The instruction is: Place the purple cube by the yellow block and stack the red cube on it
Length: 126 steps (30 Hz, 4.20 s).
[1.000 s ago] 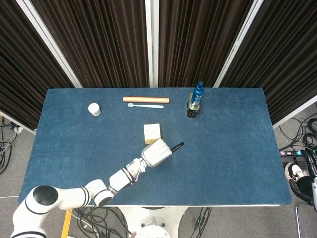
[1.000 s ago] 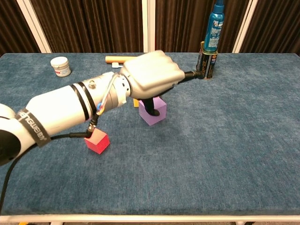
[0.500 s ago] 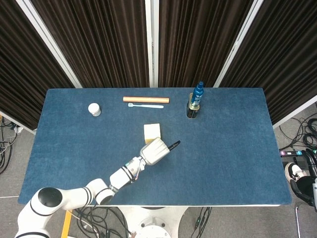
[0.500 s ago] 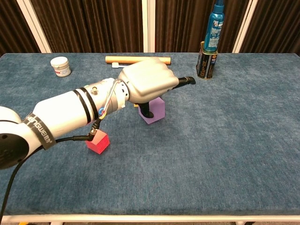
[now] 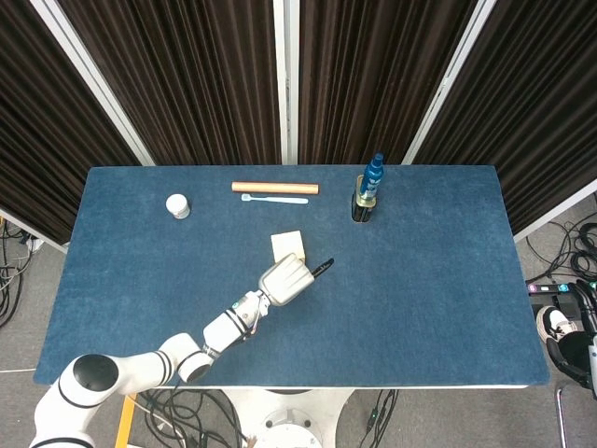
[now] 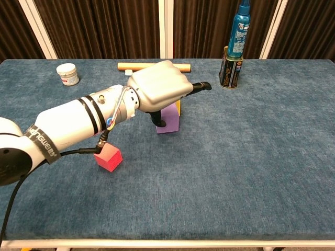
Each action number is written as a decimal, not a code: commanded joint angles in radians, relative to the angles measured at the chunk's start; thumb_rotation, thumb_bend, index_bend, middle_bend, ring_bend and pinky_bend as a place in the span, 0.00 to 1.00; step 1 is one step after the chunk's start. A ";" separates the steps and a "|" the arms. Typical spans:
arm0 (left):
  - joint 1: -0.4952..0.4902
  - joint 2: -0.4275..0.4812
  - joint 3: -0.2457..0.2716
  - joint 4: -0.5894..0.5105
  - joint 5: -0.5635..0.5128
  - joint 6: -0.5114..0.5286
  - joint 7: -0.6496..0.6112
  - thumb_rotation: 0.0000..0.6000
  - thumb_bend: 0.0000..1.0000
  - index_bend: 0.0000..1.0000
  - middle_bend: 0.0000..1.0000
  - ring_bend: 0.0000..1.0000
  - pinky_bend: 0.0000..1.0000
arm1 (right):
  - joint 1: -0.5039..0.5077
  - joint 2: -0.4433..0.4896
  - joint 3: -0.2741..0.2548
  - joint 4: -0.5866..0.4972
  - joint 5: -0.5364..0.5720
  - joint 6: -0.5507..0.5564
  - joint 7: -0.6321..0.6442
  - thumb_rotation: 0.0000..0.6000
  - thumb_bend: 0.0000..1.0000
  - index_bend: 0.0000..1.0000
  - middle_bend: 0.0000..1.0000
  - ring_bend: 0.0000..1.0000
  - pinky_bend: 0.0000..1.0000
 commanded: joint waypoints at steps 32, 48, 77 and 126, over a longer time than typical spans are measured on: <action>0.180 0.565 0.100 -0.695 -0.098 -0.042 -0.233 1.00 0.09 0.39 0.89 0.93 0.96 | 0.024 -0.007 0.000 -0.005 -0.040 -0.012 -0.005 1.00 0.24 0.00 0.07 0.00 0.06; 0.234 0.500 0.144 -0.680 -0.210 -0.114 -0.267 1.00 0.18 0.41 0.90 0.93 0.96 | 0.047 -0.013 0.001 0.007 -0.043 -0.036 0.007 1.00 0.24 0.00 0.07 0.00 0.06; 0.282 0.403 0.124 -0.595 -0.211 -0.071 -0.276 1.00 0.37 0.58 0.93 0.95 0.97 | 0.051 -0.014 -0.005 0.014 -0.035 -0.040 0.012 1.00 0.24 0.00 0.07 0.00 0.06; -0.126 0.235 0.012 -0.230 0.018 -0.335 -0.345 1.00 0.36 0.47 0.91 0.95 0.96 | 0.002 0.006 0.000 -0.007 0.007 0.004 -0.010 1.00 0.24 0.00 0.07 0.00 0.06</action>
